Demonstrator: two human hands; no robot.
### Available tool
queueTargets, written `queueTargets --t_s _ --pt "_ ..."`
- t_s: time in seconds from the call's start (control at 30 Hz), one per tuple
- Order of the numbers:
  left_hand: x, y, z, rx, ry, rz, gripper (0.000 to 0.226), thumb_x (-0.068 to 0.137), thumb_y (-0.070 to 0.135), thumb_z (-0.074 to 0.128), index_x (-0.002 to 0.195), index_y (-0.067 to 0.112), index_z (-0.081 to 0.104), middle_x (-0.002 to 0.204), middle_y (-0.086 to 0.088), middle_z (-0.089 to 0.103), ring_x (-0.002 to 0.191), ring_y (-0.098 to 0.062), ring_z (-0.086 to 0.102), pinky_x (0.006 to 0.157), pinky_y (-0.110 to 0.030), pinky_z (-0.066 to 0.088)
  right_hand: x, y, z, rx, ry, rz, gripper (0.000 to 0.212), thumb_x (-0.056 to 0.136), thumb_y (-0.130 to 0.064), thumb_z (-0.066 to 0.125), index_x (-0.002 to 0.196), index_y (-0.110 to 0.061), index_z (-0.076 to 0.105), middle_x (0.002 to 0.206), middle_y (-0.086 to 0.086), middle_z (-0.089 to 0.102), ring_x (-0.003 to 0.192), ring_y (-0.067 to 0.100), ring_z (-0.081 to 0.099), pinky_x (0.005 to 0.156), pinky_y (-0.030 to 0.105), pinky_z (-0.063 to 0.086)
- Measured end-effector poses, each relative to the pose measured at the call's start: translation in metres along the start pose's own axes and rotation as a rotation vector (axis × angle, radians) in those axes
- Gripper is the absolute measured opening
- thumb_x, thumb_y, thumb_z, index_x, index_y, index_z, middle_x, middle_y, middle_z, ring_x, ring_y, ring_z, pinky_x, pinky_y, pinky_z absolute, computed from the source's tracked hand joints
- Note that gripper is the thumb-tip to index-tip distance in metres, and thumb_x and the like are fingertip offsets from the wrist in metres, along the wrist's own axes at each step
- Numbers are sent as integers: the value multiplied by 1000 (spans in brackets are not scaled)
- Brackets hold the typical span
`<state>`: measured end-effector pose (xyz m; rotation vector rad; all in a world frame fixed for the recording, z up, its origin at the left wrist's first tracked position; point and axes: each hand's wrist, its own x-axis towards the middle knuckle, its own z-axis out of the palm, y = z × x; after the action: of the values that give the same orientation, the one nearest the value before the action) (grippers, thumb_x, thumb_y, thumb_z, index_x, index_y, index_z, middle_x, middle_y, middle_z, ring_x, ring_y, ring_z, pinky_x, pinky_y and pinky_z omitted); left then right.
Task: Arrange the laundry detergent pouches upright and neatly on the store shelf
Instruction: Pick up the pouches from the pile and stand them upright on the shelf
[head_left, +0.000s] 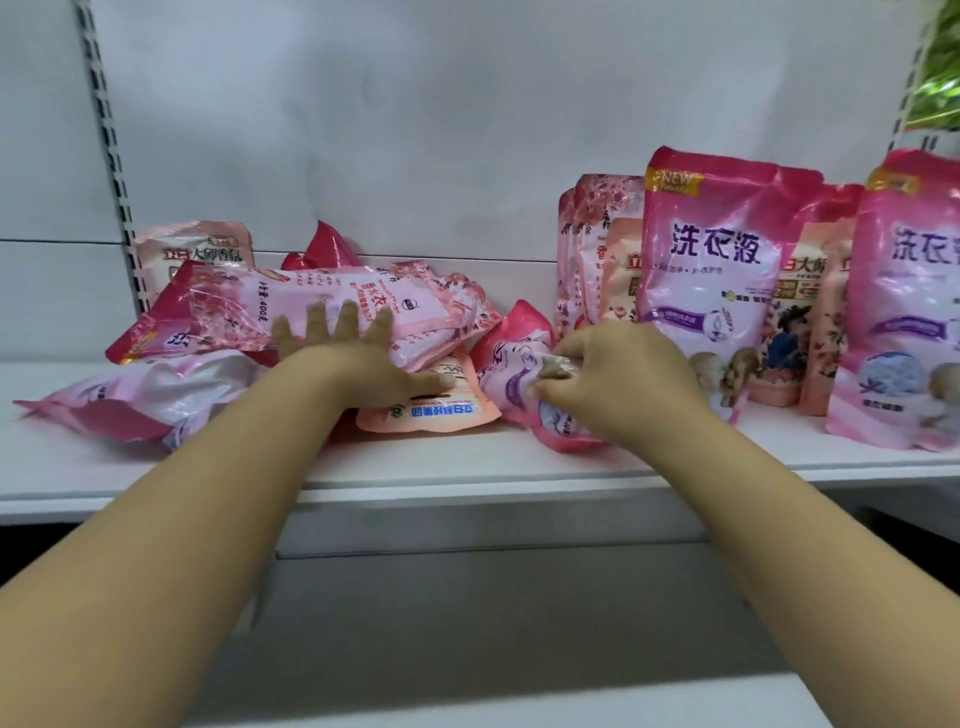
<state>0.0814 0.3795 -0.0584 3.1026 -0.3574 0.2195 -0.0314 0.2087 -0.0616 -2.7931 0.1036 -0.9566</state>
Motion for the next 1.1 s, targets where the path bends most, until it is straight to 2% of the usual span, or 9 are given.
queueTargets --t_s 0.27,0.53,0.7,0.77,0.83,0.93,1.03,1.07,1.1 --pt "-10 3 -2 -32 34 47 114 49 88 5 148 31 3 158 -1 -4 144 -30 -9 109 -58 -7 -42 -1 -29 12 95 -59 21 84 -34 60 84 -15 70 80 4 66 77 21 56 60 28 38" --pt "-30 8 -13 -53 -18 218 83 74 76 -4 145 39 19 156 1 16 144 -18 4 114 -52 0 -74 15 -63 332 104 162 9 73 -30 75 72 -22 71 69 -2 66 72 16 65 69 38 54" --pt "-81 23 -10 -140 97 485 92 59 79 -24 137 52 18 156 6 15 144 -10 0 116 -42 0 -94 29 -68 508 201 280 23 65 -27 80 56 -36 61 62 -20 66 63 -1 62 58 20 49" --pt "-110 26 -3 -373 175 629 109 49 89 -21 128 50 43 144 14 39 133 4 23 110 -22 16 -101 33 -70 571 238 308 22 62 -25 81 54 -35 63 64 -26 64 63 -6 61 59 16 47" --pt "-133 34 9 -742 221 652 98 56 92 -1 89 37 73 99 20 68 89 12 54 80 -7 36 -106 34 -71 619 248 322 21 60 -22 82 55 -33 66 61 -22 66 56 -8 58 54 8 45" --pt "-155 45 37 -987 -467 483 70 73 74 40 54 14 73 51 2 66 43 -4 57 54 -18 51 -117 33 -70 668 261 335 22 60 -18 82 55 -32 67 56 -20 65 49 -10 56 46 2 40" --pt "-155 72 52 -1418 -773 379 110 0 54 38 95 4 65 72 -14 70 55 -20 64 45 -24 51 -136 27 -68 741 297 360 22 56 -17 82 49 -34 69 49 -18 63 44 -7 55 44 3 40" --pt "-153 80 57 -1540 -779 388 101 48 86 43 107 6 61 82 -16 70 63 -22 67 50 -26 54 -142 24 -64 770 305 359 23 54 -18 82 56 -37 70 50 -16 64 43 -5 54 44 5 42" --pt "-157 89 58 -1688 -811 336 74 85 62 17 114 8 59 91 -16 71 71 -22 68 57 -28 56 -149 20 -59 791 306 358 25 53 -18 82 61 -39 70 51 -14 65 43 -4 54 45 7 43"
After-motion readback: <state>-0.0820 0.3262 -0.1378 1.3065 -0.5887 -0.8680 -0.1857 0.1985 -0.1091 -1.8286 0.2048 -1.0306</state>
